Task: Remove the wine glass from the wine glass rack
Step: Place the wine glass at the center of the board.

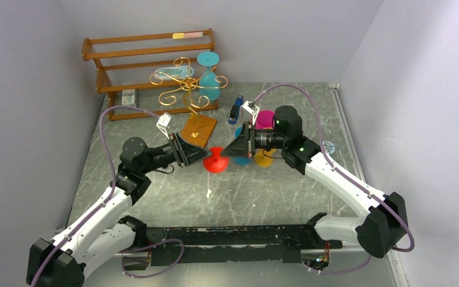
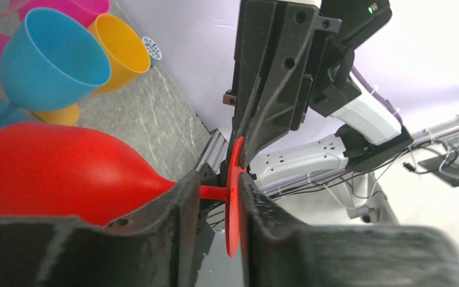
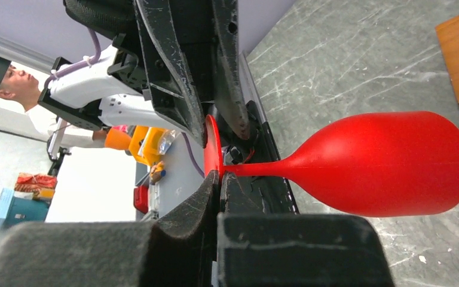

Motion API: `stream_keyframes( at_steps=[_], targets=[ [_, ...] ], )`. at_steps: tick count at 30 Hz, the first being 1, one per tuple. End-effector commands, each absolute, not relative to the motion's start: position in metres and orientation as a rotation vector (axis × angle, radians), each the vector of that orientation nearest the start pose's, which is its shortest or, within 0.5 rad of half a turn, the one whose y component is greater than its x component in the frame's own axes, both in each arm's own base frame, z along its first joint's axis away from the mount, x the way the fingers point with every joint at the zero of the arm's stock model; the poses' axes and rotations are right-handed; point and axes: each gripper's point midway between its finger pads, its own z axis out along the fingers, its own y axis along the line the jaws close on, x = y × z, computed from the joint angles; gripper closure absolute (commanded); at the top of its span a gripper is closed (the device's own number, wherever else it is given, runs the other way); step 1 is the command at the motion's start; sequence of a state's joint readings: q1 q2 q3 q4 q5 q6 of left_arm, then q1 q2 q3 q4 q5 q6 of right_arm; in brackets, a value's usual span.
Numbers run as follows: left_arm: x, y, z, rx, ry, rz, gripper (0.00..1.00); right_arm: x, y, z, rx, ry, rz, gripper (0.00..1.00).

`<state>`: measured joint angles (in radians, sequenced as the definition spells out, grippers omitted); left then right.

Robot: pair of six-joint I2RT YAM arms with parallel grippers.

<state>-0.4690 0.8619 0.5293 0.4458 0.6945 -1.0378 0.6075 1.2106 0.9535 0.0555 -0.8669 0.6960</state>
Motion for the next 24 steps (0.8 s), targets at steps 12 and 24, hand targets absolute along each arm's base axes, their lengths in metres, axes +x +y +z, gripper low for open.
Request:
stream_keyframes(
  at_steps=[12, 24],
  targets=[
    [0.183, -0.253, 0.279, 0.323, 1.813, -1.527, 0.44, 0.207, 0.318, 0.313, -0.562, 1.802, 1.586, 1.00],
    [0.183, -0.253, 0.283, 0.214, 1.744, -1.624, 0.50, 0.208, 0.316, 0.312, -0.531, 1.791, 1.578, 1.00]
  ],
)
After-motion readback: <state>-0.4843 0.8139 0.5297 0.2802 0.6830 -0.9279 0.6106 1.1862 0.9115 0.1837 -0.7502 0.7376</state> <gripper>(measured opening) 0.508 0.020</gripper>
